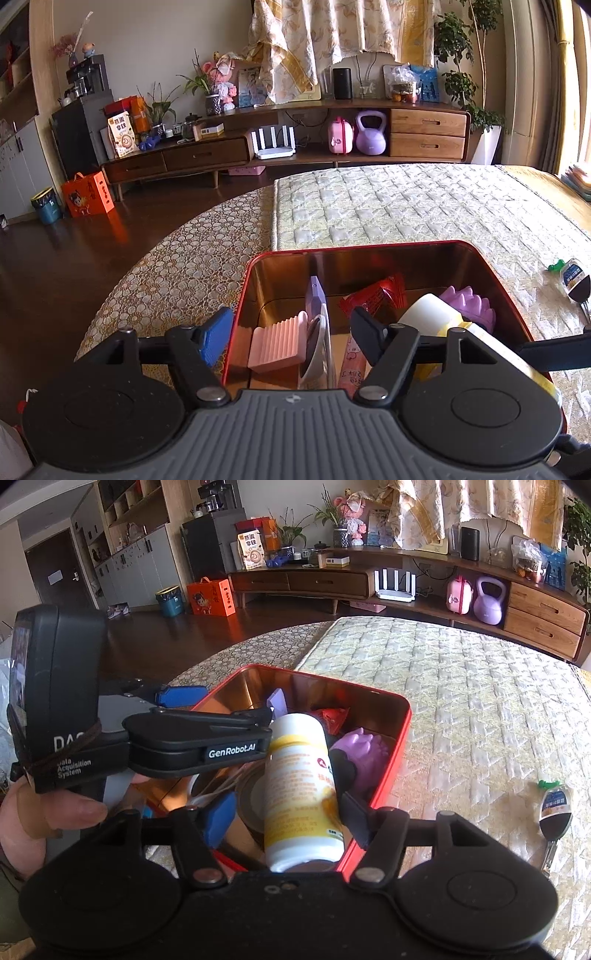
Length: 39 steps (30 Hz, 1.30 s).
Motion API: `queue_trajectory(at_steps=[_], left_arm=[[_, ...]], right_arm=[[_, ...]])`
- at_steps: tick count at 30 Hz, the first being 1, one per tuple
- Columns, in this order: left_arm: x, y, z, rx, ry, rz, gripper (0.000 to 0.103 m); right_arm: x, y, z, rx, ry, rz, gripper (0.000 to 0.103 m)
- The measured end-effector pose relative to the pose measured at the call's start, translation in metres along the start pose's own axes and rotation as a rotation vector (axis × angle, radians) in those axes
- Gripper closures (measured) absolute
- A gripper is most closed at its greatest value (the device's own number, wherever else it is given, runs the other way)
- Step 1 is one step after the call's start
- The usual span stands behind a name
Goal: Organize rigid objects
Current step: 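Open the left gripper to drop the pink block into the tin while the right releases the bottle, then withdraw both grippers from the tin and move the left toward the green-capped bottle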
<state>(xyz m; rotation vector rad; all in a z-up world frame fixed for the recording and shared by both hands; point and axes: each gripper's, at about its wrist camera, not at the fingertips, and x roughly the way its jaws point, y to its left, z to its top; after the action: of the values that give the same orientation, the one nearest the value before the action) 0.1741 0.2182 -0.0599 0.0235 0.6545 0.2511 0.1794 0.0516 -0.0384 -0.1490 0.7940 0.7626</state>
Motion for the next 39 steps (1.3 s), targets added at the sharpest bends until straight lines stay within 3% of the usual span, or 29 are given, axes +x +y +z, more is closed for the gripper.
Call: queue_trajectory(at_steps=[11, 14, 18, 31, 39], left_arm=[[-0.026, 0.006, -0.005, -0.065, 0.022, -0.026, 0.03], [-0.038, 0.004, -0.005, -0.07, 0.015, -0.044, 0.023], [-0.054, -0.008, -0.007, -0.056, 0.003, -0.077, 0.022], [-0.085, -0.069, -0.001, -0.038, 0.002, -0.222, 0.02], [-0.082, -0.126, 0.015, 0.012, 0.058, -0.313, 0.02]], right_arm=[[-0.034, -0.008, -0.005, 0.022, -0.073, 0.01, 0.017], [-0.047, -0.014, -0.01, 0.032, -0.094, 0.002, 0.01], [-0.064, -0.026, -0.022, 0.055, -0.12, -0.024, 0.001], [-0.11, -0.087, -0.068, 0.102, -0.152, -0.133, 0.0], [-0.124, -0.123, -0.083, 0.102, -0.149, -0.18, 0.0]])
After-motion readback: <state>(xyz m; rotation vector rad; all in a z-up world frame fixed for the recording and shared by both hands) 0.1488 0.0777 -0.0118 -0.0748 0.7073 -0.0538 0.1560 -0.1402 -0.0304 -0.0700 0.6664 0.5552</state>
